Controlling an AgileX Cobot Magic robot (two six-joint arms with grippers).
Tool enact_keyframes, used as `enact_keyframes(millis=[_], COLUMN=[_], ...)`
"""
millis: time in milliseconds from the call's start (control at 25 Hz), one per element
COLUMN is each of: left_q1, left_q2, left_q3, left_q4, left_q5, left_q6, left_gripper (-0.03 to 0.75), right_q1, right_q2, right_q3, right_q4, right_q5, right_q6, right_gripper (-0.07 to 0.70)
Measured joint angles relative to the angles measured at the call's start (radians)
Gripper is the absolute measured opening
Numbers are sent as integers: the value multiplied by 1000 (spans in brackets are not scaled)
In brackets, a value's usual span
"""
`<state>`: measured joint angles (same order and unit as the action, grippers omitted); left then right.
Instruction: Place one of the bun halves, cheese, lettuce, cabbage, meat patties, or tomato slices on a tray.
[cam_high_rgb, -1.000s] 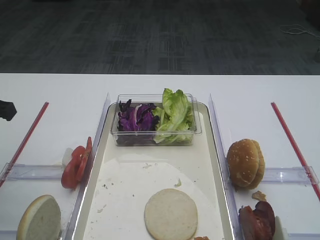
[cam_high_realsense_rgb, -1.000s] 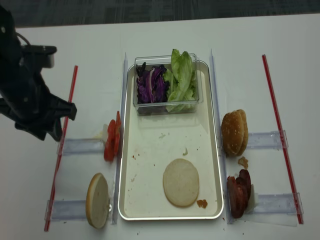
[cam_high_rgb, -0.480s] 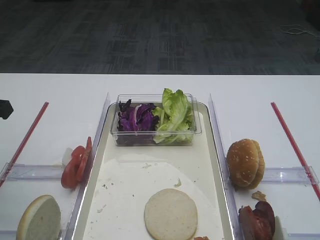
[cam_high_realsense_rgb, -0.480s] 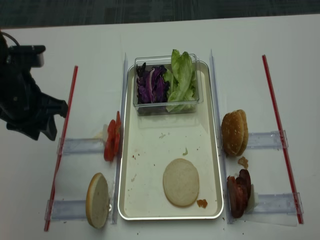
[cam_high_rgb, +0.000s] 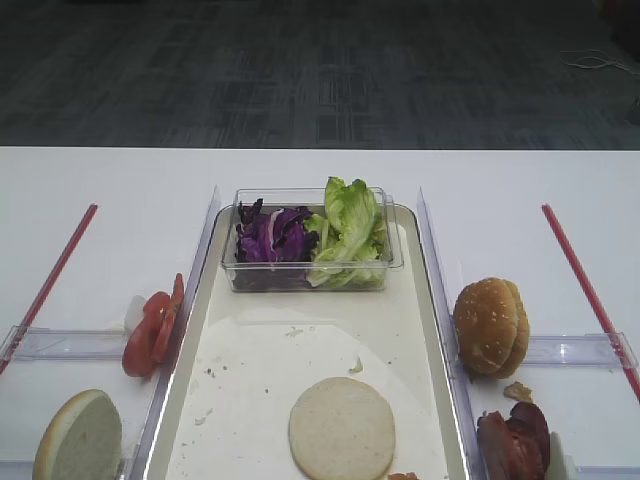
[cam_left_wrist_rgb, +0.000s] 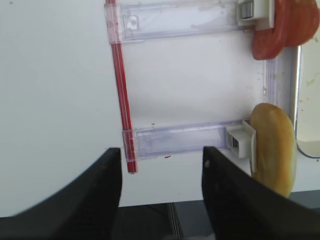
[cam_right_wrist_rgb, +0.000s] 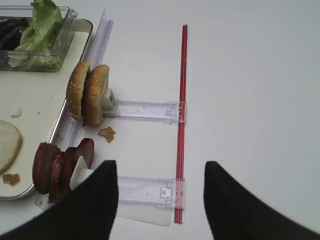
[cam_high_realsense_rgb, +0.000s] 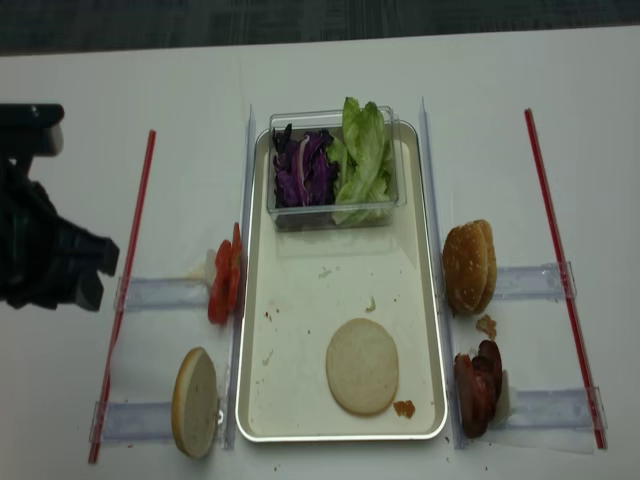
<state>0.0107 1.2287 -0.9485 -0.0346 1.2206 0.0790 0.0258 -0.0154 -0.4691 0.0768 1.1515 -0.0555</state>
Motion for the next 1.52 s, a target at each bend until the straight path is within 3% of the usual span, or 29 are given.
enact_keyframes(millis=[560,1360,1520], left_q1=[0,0,0], left_q2=[-283,-620,-648], left_q3=[120,387,424], left_q4=[-4,-4,-17], left_q5=[14,26,-4], left_q6=[0,2,2], left_gripper=[349,349,349], right_q1=[0,0,0], right_q2=[0,0,0], right_q3=[0,0,0], right_q4=[0,0,0], right_q5=[0,0,0], right_q6=[0,0,0], right_gripper=[409,409,409])
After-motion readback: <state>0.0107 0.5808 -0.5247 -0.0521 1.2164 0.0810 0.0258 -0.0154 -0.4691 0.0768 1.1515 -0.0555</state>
